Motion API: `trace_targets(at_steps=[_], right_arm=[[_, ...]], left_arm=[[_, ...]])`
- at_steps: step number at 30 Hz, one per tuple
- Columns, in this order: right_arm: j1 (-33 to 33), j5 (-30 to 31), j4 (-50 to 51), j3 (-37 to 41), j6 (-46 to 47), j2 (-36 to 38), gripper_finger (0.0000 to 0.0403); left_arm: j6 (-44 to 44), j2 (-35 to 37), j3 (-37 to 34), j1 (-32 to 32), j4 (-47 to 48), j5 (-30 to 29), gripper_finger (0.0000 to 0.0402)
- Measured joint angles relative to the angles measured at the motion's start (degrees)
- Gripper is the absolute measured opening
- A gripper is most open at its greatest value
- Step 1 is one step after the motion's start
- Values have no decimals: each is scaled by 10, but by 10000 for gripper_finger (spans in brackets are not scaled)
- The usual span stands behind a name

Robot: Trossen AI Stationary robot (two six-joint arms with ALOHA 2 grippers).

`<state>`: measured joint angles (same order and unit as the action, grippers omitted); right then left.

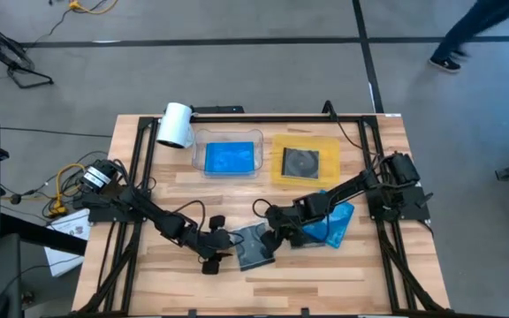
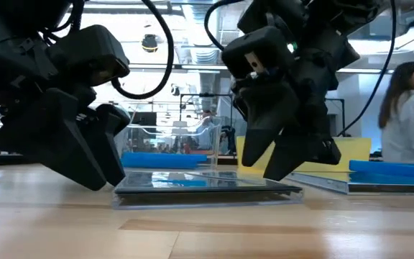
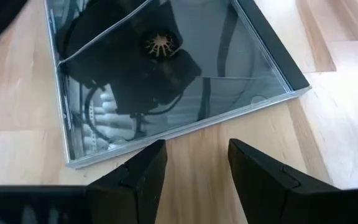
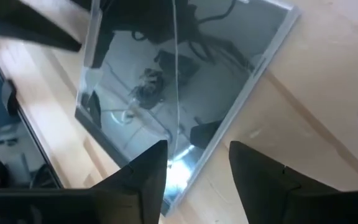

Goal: Pick & place jewel cases by type
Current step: Put the left black CD case into the yellow bin

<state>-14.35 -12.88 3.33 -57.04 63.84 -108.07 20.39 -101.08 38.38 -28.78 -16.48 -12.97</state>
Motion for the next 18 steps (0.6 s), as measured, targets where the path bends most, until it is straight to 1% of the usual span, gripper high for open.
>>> trace_targets(at_steps=[5,7,10,13,18], right_arm=[[6,6,13,-2,47,0,197],[6,6,5,-2,69,-12,214],[6,-30,-41,-3,101,-34,237],[6,-79,-103,-2,120,-61,249],[6,-47,-98,-2,92,-55,249]], left_arm=[[-2,0,6,-1,9,5,171],[0,0,6,-1,13,4,171],[4,0,6,-1,13,4,171],[14,2,5,-3,23,0,171],[27,2,5,-3,28,2,171]])
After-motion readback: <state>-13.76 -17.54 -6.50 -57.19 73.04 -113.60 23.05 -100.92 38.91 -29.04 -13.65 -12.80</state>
